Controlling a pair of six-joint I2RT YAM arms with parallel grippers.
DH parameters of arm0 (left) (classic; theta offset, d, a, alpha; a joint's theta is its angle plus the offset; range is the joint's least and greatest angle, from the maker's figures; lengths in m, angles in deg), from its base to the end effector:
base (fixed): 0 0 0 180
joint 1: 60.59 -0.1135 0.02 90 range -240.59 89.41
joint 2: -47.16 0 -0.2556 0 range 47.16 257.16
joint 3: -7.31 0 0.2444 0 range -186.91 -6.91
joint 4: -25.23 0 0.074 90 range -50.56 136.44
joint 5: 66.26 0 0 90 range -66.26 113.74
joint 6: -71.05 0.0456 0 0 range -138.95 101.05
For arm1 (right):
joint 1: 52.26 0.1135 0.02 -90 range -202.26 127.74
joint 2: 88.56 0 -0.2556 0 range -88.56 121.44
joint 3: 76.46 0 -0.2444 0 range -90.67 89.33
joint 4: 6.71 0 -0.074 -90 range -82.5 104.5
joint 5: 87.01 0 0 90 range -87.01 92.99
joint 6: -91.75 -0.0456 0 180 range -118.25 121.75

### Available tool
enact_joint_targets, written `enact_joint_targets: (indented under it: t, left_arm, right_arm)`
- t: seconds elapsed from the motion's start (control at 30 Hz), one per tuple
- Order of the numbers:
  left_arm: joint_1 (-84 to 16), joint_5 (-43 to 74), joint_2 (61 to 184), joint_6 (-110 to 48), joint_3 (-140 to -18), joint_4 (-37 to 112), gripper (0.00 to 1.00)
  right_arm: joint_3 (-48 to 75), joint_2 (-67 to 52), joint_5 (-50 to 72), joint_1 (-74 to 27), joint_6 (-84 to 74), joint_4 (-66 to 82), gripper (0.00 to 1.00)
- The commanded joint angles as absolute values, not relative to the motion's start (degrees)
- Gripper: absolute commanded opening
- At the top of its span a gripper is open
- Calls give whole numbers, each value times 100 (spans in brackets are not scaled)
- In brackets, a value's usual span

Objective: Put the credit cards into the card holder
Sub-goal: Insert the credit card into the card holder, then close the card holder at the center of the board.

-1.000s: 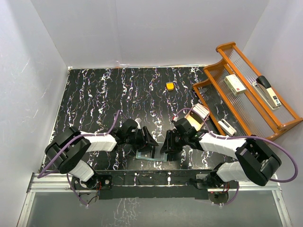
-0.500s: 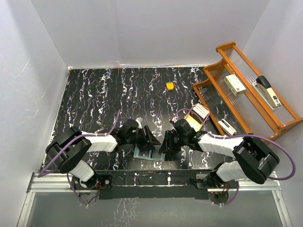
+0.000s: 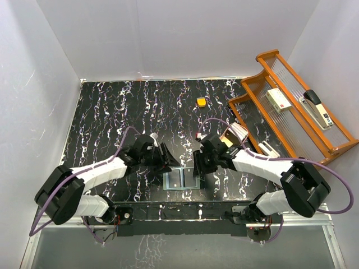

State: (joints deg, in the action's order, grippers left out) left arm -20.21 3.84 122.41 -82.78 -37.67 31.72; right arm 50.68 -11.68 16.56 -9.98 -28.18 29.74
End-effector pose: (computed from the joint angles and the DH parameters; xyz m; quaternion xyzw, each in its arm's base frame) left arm 0.1877 -0.1800 0.1675 -0.1031 0.8779 -0.4432 0.1492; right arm 0.1730 0.1718 0.1600 -0.1332 0.9514 0.2414 0.1371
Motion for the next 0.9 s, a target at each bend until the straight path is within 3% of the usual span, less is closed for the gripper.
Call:
enact_joint_targets:
  t: [0.0,0.13,0.4,0.7,0.87]
  left_arm:
    - [-2282,548,11938,-7833,-4046,4365,56]
    - [-2408,613,11910,-7702,-3999,4816,57]
    - [-2452,531,11791,-8029,-3495,4600,57]
    - [-2456,544,11925,-8044,-3422,4647,54]
    - [-2456,264,12201,-8174,-3273,4057,55]
  right_arm:
    - [4522,-972,1661,-993,-1867,3263,34]
    - [4104,-704,2377,-992,-621,3473,36]
    - [3272,-145,2239,-1017,1046,4370,36]
    - [2988,230,2220,-1019,1310,4988,37]
    - [3376,83,2036,-1025,571,4349,38]
